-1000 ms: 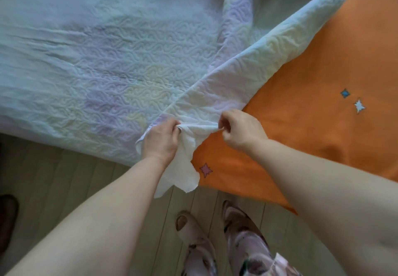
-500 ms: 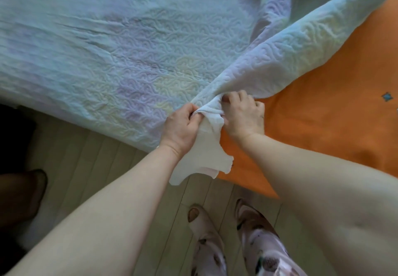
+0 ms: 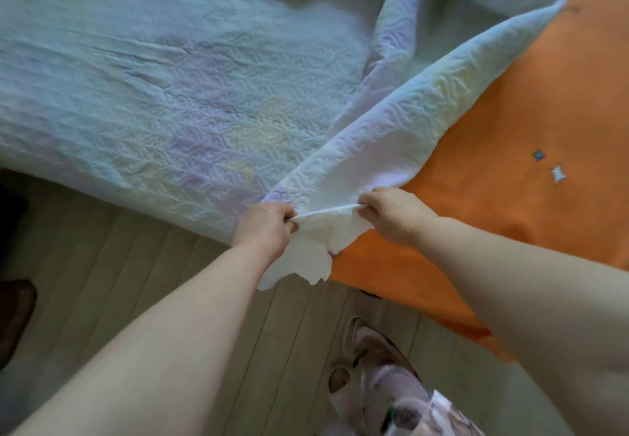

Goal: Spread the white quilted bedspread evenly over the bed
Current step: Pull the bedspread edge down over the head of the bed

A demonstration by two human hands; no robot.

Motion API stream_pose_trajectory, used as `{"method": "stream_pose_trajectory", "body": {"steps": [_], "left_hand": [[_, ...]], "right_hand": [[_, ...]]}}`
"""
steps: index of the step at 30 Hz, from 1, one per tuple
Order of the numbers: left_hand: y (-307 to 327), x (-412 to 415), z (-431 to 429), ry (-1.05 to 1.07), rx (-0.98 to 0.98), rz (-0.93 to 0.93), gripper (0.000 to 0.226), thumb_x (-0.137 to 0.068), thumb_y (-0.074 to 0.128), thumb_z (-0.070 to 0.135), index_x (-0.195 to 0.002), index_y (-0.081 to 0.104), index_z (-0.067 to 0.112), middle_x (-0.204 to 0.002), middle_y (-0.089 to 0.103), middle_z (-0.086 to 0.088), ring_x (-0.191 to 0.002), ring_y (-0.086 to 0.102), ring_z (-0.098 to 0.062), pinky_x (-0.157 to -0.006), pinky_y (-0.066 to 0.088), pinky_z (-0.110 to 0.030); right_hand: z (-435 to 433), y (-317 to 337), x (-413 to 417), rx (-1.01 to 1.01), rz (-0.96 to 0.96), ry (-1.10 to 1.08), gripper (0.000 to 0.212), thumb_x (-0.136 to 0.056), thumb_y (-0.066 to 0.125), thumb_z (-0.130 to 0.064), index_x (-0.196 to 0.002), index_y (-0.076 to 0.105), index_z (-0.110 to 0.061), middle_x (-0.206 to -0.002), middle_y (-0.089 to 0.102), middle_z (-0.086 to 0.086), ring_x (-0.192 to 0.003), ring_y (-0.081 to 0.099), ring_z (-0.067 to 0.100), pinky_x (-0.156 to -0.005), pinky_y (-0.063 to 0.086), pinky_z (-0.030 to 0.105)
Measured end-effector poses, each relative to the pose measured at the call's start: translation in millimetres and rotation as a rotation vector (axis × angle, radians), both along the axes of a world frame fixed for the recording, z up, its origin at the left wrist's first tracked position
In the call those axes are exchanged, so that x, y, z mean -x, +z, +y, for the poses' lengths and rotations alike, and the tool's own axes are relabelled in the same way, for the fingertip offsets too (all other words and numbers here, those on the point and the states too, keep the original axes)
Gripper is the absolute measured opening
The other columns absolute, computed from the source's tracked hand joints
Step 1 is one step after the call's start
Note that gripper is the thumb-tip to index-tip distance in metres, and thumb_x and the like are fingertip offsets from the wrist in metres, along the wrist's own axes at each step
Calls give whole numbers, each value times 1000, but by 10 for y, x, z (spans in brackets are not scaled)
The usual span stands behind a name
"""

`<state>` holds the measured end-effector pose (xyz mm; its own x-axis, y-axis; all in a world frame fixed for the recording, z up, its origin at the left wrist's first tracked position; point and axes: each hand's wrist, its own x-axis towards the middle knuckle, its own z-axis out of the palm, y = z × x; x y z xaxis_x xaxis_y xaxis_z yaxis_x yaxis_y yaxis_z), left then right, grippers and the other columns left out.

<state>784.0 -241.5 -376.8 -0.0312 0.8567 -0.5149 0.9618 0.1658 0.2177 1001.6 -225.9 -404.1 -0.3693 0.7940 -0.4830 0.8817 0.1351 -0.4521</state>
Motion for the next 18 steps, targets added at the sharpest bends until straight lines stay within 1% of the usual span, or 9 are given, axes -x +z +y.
{"method": "stream_pose_trajectory", "body": {"steps": [2,4,6,9,11,13,15,16,18], "left_hand": [[13,-75,-158,-23,25,-35,18,-89,61,31,-104,70,26,-109,69,-3,-107,61,-25,-83,44,-29],[58,-179,-368,-25,24,-102,19,-90,61,30,-105,70,23,-108,69,-4,-106,60,-24,-77,39,-25],[105,-297,-588,-22,21,-181,17,-92,60,28,-103,71,21,-103,69,-6,-101,60,-25,-74,38,-25],[134,-464,-913,-47,19,-268,15,-92,60,26,-99,71,18,-91,65,-4,-92,60,-23,-74,39,-27],[146,-579,-1113,-94,49,-309,15,-92,60,23,-98,70,15,-82,57,0,-83,54,-17,-70,35,-24],[155,-707,-1306,-120,115,-371,13,-92,59,22,-96,70,14,-77,55,1,-77,50,-14,-69,34,-23],[175,-859,-1483,-168,180,-396,11,-93,58,21,-86,66,17,-69,51,2,-69,47,-12,-63,34,-25],[177,-941,-1559,-193,206,-399,16,-94,57,20,-79,60,17,-65,47,3,-63,44,-11,-58,32,-25],[184,-1090,-1683,-219,240,-414,29,-95,56,19,-67,50,14,-62,39,2,-59,37,-12,-54,27,-26]], "right_hand": [[-221,77,-162,24,-16,-43,26,-100,44,-34,-78,49,-20,-80,46,-1,-84,48,23,-60,34,29],[-473,192,-326,6,1,-117,26,-98,48,-38,-80,51,-19,-78,49,-2,-79,46,19,-52,28,24],[-724,323,-462,-9,6,-166,24,-97,49,-39,-85,52,-19,-79,51,-2,-78,47,19,-55,30,26],[-1132,443,-661,-35,-35,-182,28,-97,49,-40,-81,51,-17,-72,48,-2,-77,47,20,-63,32,30],[-1392,488,-811,-15,-70,-188,28,-96,48,-43,-80,52,-20,-77,52,0,-79,49,20,-65,32,31],[-1641,541,-975,23,-97,-207,25,-96,47,-44,-82,53,-24,-84,54,-1,-85,50,21,-68,33,31],[-1862,596,-1142,28,-119,-217,25,-96,46,-46,-81,53,-27,-86,55,-2,-90,53,21,-70,33,31],[-1946,620,-1219,26,-130,-215,28,-96,45,-46,-78,52,-26,-85,55,-2,-89,53,21,-70,33,31],[-2085,632,-1361,26,-149,-212,37,-96,44,-47,-66,48,-25,-81,55,-3,-85,52,21,-69,34,32]]}}
